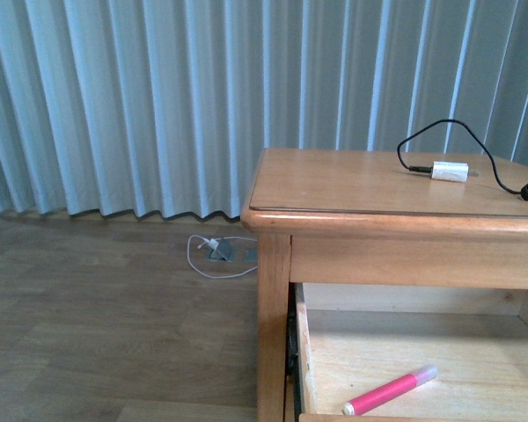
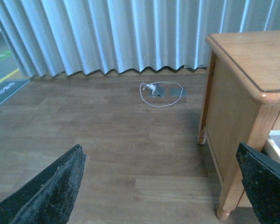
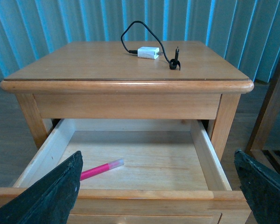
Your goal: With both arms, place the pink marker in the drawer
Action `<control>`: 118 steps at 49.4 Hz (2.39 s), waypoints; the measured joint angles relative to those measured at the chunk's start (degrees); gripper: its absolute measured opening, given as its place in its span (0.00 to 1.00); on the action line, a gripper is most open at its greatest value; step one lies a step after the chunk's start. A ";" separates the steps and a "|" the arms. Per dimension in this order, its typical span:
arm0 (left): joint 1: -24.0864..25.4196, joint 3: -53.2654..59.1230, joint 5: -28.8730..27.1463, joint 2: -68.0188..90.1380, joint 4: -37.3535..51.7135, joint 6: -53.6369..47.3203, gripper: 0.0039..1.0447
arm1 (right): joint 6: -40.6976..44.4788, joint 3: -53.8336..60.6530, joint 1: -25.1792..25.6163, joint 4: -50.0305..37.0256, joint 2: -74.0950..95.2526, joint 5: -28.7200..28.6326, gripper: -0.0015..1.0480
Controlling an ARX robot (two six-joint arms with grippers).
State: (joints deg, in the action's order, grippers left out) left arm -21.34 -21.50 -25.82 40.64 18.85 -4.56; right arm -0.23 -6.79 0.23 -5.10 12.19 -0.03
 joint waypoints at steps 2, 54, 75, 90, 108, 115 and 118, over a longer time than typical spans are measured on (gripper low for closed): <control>0.55 2.43 -1.49 -4.63 -3.13 1.68 0.95 | 0.00 0.00 0.00 0.00 0.00 -0.02 0.92; 21.14 17.51 25.86 -34.51 -18.16 4.83 0.04 | 0.00 0.00 -0.02 0.00 0.00 -0.02 0.92; 21.20 20.15 25.81 -40.26 -18.97 4.81 0.04 | 0.00 0.00 -0.02 0.00 0.00 -0.02 0.92; 21.20 20.15 25.81 -40.41 -18.97 4.81 0.26 | 0.20 -0.22 -0.20 1.14 0.28 -0.09 0.92; 21.20 20.15 25.81 -40.41 -18.97 4.81 0.92 | 3.06 -5.68 -1.95 17.22 22.27 -7.10 0.92; 21.20 20.15 25.81 -40.41 -18.97 4.79 0.94 | 3.37 -6.67 -1.57 8.28 37.59 -6.49 0.92; 21.20 20.15 25.81 -40.41 -18.97 4.79 0.95 | 3.26 -7.34 -1.77 5.18 41.97 -5.88 0.92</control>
State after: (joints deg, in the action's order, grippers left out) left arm -0.14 -1.34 -0.01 0.23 -0.12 0.23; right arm 3.03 -14.13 -1.54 0.08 54.15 -5.91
